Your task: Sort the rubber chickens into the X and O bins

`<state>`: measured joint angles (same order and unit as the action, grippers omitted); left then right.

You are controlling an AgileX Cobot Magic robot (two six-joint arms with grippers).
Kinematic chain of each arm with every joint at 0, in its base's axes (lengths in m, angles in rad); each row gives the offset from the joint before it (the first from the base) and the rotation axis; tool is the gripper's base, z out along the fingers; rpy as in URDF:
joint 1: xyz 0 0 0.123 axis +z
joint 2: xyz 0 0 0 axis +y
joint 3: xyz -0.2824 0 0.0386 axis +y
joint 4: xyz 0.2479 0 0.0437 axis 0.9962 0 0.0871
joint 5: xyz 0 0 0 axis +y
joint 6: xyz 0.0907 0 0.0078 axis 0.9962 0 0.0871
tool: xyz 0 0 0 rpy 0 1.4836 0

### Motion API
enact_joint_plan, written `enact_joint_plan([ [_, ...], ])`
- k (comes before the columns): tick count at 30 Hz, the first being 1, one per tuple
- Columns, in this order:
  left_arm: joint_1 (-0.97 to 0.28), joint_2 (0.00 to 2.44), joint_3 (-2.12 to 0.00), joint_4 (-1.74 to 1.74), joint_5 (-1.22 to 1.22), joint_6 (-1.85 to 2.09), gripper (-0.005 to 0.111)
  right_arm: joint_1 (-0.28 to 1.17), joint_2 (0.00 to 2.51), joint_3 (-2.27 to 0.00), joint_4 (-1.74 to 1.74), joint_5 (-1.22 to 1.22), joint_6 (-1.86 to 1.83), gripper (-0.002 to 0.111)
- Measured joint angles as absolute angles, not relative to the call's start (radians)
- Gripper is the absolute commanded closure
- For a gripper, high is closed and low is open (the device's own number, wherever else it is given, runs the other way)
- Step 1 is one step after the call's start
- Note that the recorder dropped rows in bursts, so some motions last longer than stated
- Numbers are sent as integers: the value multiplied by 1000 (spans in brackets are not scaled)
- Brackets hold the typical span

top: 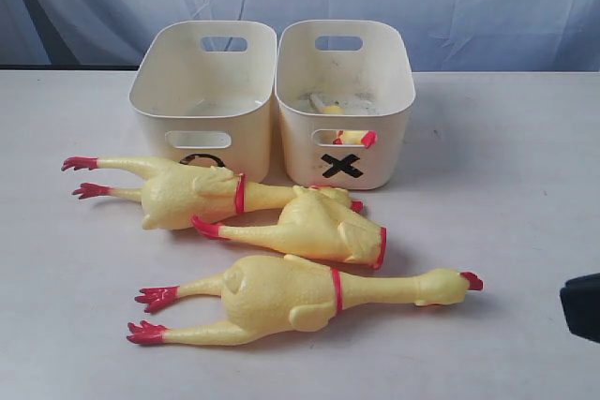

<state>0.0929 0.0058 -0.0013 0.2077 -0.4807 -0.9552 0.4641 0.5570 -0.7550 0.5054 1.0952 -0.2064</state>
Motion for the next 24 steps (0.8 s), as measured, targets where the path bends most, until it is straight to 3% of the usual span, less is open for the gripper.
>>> enact_joint_plan([
  [4, 93, 6, -4, 417, -469, -1175, 107, 464, 518, -755, 523, 1124, -206, 109],
  [10, 93, 31, -126, 1144, -543, -1655, 106, 464, 473, -755, 524, 1130, -216, 109],
  [18, 93, 178, -300, 1576, -702, -1772, 83, 464, 439, -755, 524, 1132, -228, 109],
  [24, 93, 269, -377, 1651, -722, -1772, 72, 464, 439, -755, 539, 1123, -229, 109],
])
